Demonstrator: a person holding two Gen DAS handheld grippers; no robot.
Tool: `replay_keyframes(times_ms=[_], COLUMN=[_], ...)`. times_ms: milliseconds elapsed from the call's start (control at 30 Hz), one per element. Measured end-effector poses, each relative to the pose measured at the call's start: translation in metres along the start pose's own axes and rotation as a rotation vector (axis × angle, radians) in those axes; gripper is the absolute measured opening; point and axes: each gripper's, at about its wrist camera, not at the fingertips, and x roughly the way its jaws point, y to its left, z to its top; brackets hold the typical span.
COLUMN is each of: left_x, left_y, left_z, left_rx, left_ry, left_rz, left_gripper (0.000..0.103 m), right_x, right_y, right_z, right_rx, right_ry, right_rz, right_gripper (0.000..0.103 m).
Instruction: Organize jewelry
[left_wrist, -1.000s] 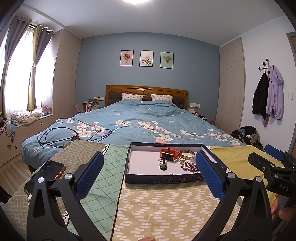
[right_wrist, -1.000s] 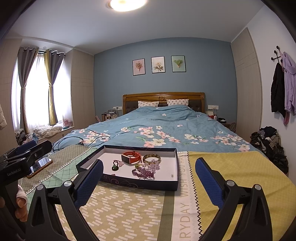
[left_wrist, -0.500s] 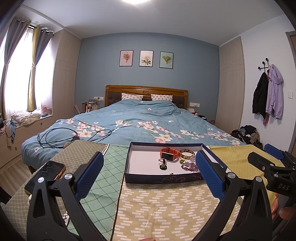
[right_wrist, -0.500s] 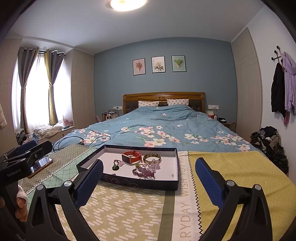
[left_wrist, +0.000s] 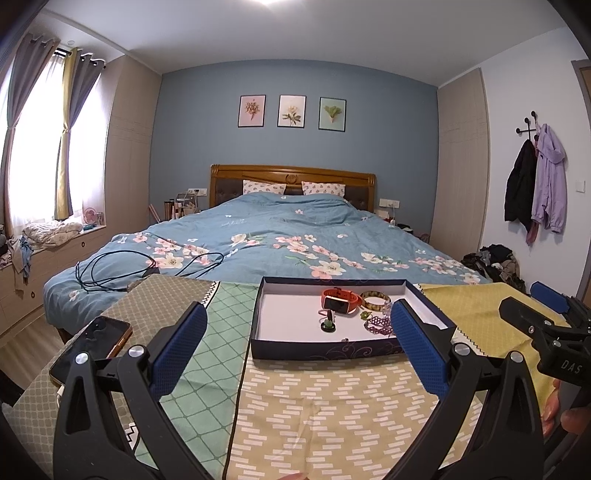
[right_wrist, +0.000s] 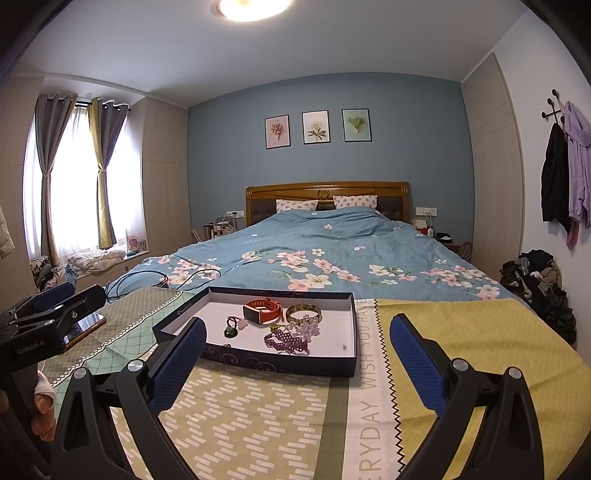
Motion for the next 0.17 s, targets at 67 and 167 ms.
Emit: replay_keyframes(times_ms=[67, 167], left_x=[0.004, 0.015], left_y=[0.002, 0.009], left_z=[-0.001, -0.004], left_rx=[-0.001, -0.010], left_ry=[0.017, 0.068], left_rz=[0.003, 0.009], left_gripper=[0.098, 0.098], right_x=[0.001, 0.009], right_y=[-0.001, -0.011], right_z=[-0.002, -0.003], right_rx=[-0.014, -0.035], right_ry=[0.008, 0.060], right_rz=[-0.011, -0.038], right_gripper=[0.096, 0.096])
